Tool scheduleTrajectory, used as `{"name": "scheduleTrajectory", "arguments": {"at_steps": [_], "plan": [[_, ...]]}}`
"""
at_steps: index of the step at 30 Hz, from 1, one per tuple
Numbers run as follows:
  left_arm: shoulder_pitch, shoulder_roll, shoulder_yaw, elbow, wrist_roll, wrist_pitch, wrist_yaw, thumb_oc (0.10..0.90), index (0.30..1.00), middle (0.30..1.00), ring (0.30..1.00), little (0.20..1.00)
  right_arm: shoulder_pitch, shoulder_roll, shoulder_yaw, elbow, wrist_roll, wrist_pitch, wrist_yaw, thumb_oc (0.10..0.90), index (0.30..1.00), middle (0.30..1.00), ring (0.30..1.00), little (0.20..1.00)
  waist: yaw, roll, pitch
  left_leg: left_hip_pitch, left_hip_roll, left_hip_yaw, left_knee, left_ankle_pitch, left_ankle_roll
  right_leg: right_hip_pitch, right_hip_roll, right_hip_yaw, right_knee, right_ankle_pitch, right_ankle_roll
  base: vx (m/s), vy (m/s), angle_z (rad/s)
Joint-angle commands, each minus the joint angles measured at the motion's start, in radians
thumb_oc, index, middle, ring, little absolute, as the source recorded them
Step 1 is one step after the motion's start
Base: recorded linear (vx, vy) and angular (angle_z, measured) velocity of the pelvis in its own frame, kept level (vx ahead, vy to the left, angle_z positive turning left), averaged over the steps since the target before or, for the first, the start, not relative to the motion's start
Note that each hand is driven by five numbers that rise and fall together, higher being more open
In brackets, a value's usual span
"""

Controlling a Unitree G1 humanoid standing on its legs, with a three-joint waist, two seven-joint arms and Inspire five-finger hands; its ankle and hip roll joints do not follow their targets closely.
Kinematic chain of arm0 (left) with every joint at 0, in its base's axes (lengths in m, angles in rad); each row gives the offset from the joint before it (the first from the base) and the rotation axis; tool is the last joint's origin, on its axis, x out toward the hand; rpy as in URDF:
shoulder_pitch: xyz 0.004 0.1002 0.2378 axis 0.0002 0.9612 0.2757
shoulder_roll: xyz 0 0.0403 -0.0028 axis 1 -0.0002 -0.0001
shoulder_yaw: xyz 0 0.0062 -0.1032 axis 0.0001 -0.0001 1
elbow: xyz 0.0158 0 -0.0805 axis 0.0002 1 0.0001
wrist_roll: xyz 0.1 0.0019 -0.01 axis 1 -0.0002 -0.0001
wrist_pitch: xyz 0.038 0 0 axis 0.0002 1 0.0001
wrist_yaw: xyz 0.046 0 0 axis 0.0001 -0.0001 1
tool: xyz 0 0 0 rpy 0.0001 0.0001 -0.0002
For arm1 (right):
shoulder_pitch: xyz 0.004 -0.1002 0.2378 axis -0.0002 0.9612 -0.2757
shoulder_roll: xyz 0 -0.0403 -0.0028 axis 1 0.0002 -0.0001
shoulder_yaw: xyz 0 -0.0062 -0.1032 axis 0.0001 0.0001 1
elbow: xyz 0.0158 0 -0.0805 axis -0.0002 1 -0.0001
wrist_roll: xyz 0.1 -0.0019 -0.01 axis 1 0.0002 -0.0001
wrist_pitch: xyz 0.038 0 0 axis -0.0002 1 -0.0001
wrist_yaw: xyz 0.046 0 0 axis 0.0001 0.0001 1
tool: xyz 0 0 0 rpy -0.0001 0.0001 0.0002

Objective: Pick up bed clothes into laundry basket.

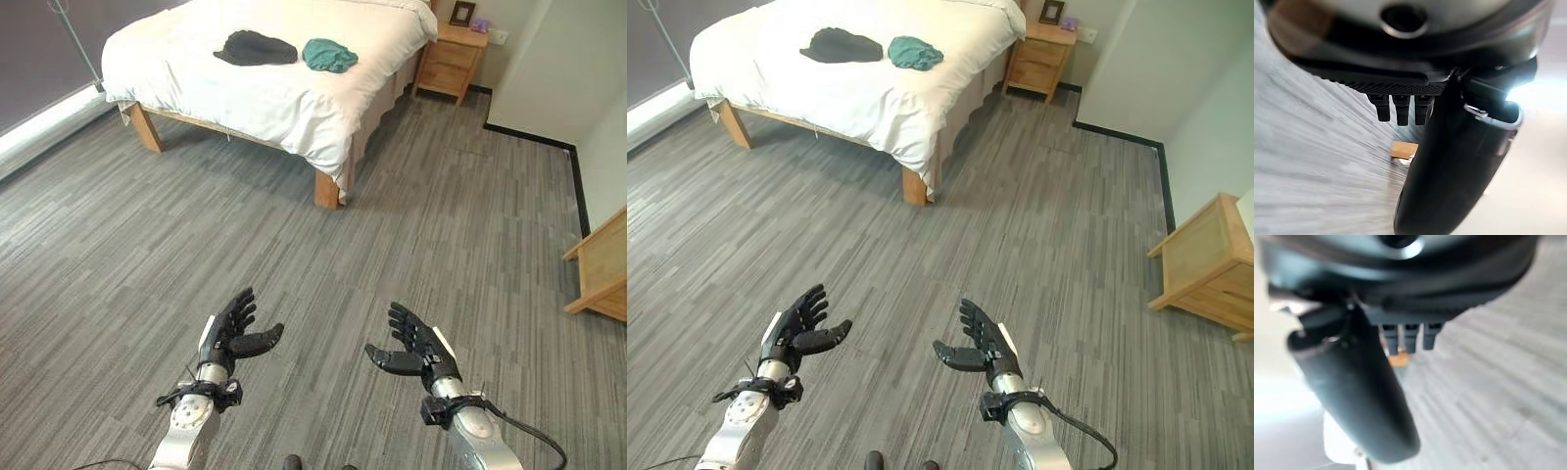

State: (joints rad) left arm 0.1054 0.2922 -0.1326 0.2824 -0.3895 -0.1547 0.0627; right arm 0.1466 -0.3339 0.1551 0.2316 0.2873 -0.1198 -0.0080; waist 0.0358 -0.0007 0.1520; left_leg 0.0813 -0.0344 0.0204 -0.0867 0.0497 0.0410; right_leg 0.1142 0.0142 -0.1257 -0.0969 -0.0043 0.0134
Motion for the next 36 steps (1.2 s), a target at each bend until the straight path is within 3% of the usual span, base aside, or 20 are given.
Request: {"name": "scheduleTrajectory", "arguments": {"at_steps": [1, 7, 9, 10, 11, 13, 14, 17, 19, 23, 24, 25, 26, 27, 29, 31, 32, 33, 35, 36], "plan": [[-0.088, 0.02, 0.03, -0.026, 0.01, -0.088, 0.034, 0.8, 0.9, 0.9, 0.9, 0.9, -0.085, 0.01, -0.046, -0.063, 0.038, -0.091, -0.028, 0.8, 0.9, 0.9, 0.9, 0.9, 0.011, -0.038, -0.049, -0.024, 0.048, -0.079, -0.001, -0.048, -0.083, -0.056, -0.119, 0.018, 0.013, 0.031, 0.134, 0.03, 0.048, -0.07], [-0.097, 0.03, 0.085, -0.049, -0.006, -0.104, 0.074, 0.8, 0.9, 0.9, 0.9, 0.9, -0.145, 0.008, -0.043, -0.048, 0.051, -0.091, -0.041, 0.8, 0.9, 0.9, 0.9, 0.9, 0.019, -0.038, -0.031, -0.035, 0.034, -0.042, 0.003, -0.06, -0.065, -0.097, -0.137, 0.044, 0.052, 0.03, 0.148, 0.05, 0.072, -0.25], [-0.116, 0.038, 0.093, -0.053, -0.002, -0.106, 0.082, 0.8, 0.9, 0.9, 0.9, 0.9, -0.177, -0.003, -0.033, -0.039, 0.041, -0.089, -0.043, 0.8, 0.9, 0.9, 0.9, 0.9, 0.027, -0.031, -0.019, -0.037, 0.024, -0.042, 0.032, -0.089, -0.045, -0.133, -0.16, 0.051, 0.161, -0.001, 0.154, 0.08, 0.144, -0.17], [-0.113, 0.04, 0.096, -0.062, -0.007, -0.103, 0.077, 0.8, 0.9, 0.9, 0.9, 0.9, -0.179, -0.001, -0.028, -0.045, 0.041, -0.087, -0.038, 0.8, 0.9, 0.9, 0.9, 0.9, 0.03, -0.018, -0.001, -0.031, 0.015, -0.053, 0.057, -0.11, -0.02, -0.193, -0.174, 0.045, 0.341, 0.021, 0.163, 0.04, 0.105, -0.11], [-0.113, 0.04, 0.096, -0.062, -0.007, -0.102, 0.077, 0.8, 0.9, 0.9, 0.9, 0.9, -0.179, -0.001, -0.028, -0.045, 0.042, -0.087, -0.038, 0.8, 0.9, 0.9, 0.9, 0.9, 0.031, -0.021, -0.002, -0.034, 0.012, -0.052, 0.06, -0.111, -0.019, -0.202, -0.177, 0.048, 0.353, 0.015, 0.164, 0.07, 0.181, -0.11], [-0.1, 0.054, 0.109, -0.086, -0.01, -0.088, 0.069, 0.8, 0.9, 0.9, 0.9, 0.9, -0.176, 0.019, -0.014, -0.071, 0.05, -0.085, -0.024, 0.8, 0.9, 0.9, 0.9, 0.9, 0.004, 0.005, 0.042, 0.002, 0.018, -0.072, 0.076, -0.147, 0.013, -0.394, -0.171, 0.071, 0.723, 0.11, 0.165, 0.24, 0.193, -0.03], [-0.102, 0.057, 0.107, -0.079, -0.005, -0.086, 0.067, 0.8, 0.9, 0.9, 0.9, 0.9, -0.177, 0.028, -0.02, -0.064, 0.055, -0.086, -0.028, 0.8, 0.9, 0.9, 0.9, 0.9, -0.007, 0.011, 0.048, 0.03, 0.03, -0.083, 0.074, -0.158, 0.008, -0.436, -0.172, 0.069, 0.737, 0.11, 0.164, 0.63, 0.076, -0.06], [-0.109, 0.065, 0.112, -0.101, 0.004, -0.082, 0.06, 0.8, 0.9, 0.9, 0.9, 0.9, -0.145, 0.027, -0.05, -0.09, 0.072, -0.079, -0.01, 0.8, 0.9, 0.9, 0.9, 0.9, -0.058, 0.007, 0.041, 0.136, 0.058, -0.123, 0.051, -0.186, -0.029, -0.528, -0.182, 0.043, 0.585, 0.084, 0.158, 0.58, -0.143, 0.24], [-0.155, 0.073, 0.099, -0.092, -0.01, -0.098, 0.039, 0.8, 0.9, 0.9, 0.9, 0.9, -0.079, 0.002, -0.096, -0.11, 0.061, -0.08, -0.01, 0.8, 0.9, 0.9, 0.9, 0.9, -0.141, -0.004, 0.027, 0.24, 0.119, -0.19, 0.031, -0.215, -0.093, -0.529, -0.149, 0.078, 0.247, 0.123, 0.197, 0.78, -0.331, 0.84], [-0.19, 0.07, 0.083, -0.086, 0.014, -0.106, 0.041, 0.8, 0.9, 0.9, 0.9, 0.9, -0.054, -0.011, -0.123, -0.119, 0.061, -0.082, -0.011, 0.8, 0.9, 0.9, 0.9, 0.9, -0.186, -0.004, 0.006, 0.294, 0.183, -0.221, 0.083, -0.201, -0.129, -0.53, -0.147, 0.052, 0.14, 0.207, 0.23, 0.57, -0.249, 0.89], [-0.185, 0.072, 0.084, -0.099, 0.019, -0.103, 0.033, 0.8, 0.9, 0.9, 0.9, 0.9, -0.047, -0.02, -0.128, -0.133, 0.059, -0.078, 0.001, 0.8, 0.9, 0.9, 0.9, 0.9, -0.187, -0.007, -0.006, 0.299, 0.199, -0.218, 0.133, -0.138, -0.159, -0.515, -0.15, 0.048, 0.171, 0.208, 0.214, 0.62, -0.31, 0.54], [-0.175, 0.061, 0.074, -0.099, 0.017, -0.102, 0.026, 0.8, 0.9, 0.9, 0.9, 0.9, -0.038, -0.02, -0.126, -0.128, 0.072, -0.084, 0.003, 0.8, 0.9, 0.9, 0.9, 0.9, -0.194, 0.002, -0.02, 0.274, 0.232, -0.225, 0.204, -0.011, -0.183, -0.514, -0.127, 0.072, 0.223, 0.194, 0.192, 0.8, -0.49, 0.51], [-0.177, 0.051, 0.058, -0.097, 0.001, -0.093, 0.023, 0.8, 0.9, 0.9, 0.9, 0.9, -0.054, -0.035, -0.126, -0.117, 0.095, -0.085, -0.009, 0.8, 0.9, 0.9, 0.9, 0.9, -0.182, -0.019, -0.032, 0.137, 0.264, -0.172, 0.493, 0.202, -0.191, -0.422, -0.1, 0.087, 0.221, 0.155, 0.127, 0.85, -0.65, 0.32], [-0.172, 0.043, 0.069, -0.109, -0.025, -0.094, 0.017, 0.8, 0.9, 0.9, 0.9, 0.9, -0.073, -0.034, -0.12, -0.119, 0.131, -0.098, -0.017, 0.8, 0.9, 0.9, 0.9, 0.9, -0.165, -0.04, -0.026, 0.061, 0.276, -0.124, 0.603, 0.223, -0.155, -0.364, -0.088, 0.071, 0.201, 0.137, 0.09, 0.83, -0.723, 0.42], [-0.168, 0.041, 0.065, -0.116, -0.047, -0.094, 0.006, 0.8, 0.9, 0.9, 0.9, 0.9, -0.08, -0.036, -0.111, -0.128, 0.154, -0.106, -0.008, 0.8, 0.9, 0.9, 0.9, 0.9, -0.14, -0.066, -0.008, -0.019, 0.26, -0.1, 0.715, 0.197, -0.116, -0.303, -0.081, 0.076, 0.171, 0.117, 0.059, 0.38, -0.398, 0.07], [-0.181, 0.041, 0.062, -0.12, -0.044, -0.091, 0.004, 0.8, 0.9, 0.9, 0.9, 0.9, -0.121, -0.07, -0.105, -0.127, 0.133, -0.099, -0.025, 0.8, 0.9, 0.9, 0.9, 0.9, -0.075, -0.093, 0.034, -0.178, 0.168, -0.064, 0.83, 0.082, -0.1, -0.204, -0.075, 0.098, 0.134, 0.086, 0.044, 0.55, -0.313, -0.47], [-0.181, 0.033, 0.052, -0.131, -0.062, -0.098, -0.007, 0.8, 0.9, 0.9, 0.9, 0.9, -0.158, -0.086, -0.106, -0.127, 0.138, -0.101, -0.032, 0.8, 0.9, 0.9, 0.9, 0.9, -0.026, -0.092, 0.052, -0.317, 0.109, -0.036, 0.791, 0.025, -0.096, -0.12, -0.065, 0.12, 0.113, 0.057, 0.041, 0.56, -0.193, -0.32], [-0.182, 0.033, 0.052, -0.131, -0.062, -0.098, -0.007, 0.8, 0.9, 0.9, 0.9, 0.9, -0.158, -0.086, -0.106, -0.127, 0.138, -0.101, -0.032, 0.8, 0.9, 0.9, 0.9, 0.9, -0.026, -0.095, 0.051, -0.317, 0.106, -0.034, 0.787, 0.029, -0.096, -0.122, -0.068, 0.121, 0.112, 0.059, 0.041, 0.62, -0.118, -0.41], [-0.181, 0.03, 0.032, -0.137, -0.074, -0.103, -0.026, 0.8, 0.9, 0.9, 0.9, 0.9, -0.185, -0.085, -0.105, -0.126, 0.158, -0.112, -0.03, 0.8, 0.9, 0.9, 0.9, 0.9, 0.005, -0.078, 0.039, -0.352, 0.068, 0.004, 0.547, 0.046, -0.087, -0.056, -0.041, 0.146, 0.106, 0.018, 0.042, 0.75, -0.045, -0.74], [-0.173, 0.041, 0.012, -0.16, -0.052, -0.108, -0.047, 0.8, 0.9, 0.9, 0.9, 0.9, -0.185, -0.076, -0.092, -0.137, 0.145, -0.119, -0.024, 0.8, 0.9, 0.9, 0.9, 0.9, 0.039, -0.042, 0.005, -0.345, 0.026, 0.014, 0.254, 0.082, -0.069, 0.008, 0.013, 0.165, 0.106, -0.038, 0.041, 0.79, -0.021, -0.54]]}}
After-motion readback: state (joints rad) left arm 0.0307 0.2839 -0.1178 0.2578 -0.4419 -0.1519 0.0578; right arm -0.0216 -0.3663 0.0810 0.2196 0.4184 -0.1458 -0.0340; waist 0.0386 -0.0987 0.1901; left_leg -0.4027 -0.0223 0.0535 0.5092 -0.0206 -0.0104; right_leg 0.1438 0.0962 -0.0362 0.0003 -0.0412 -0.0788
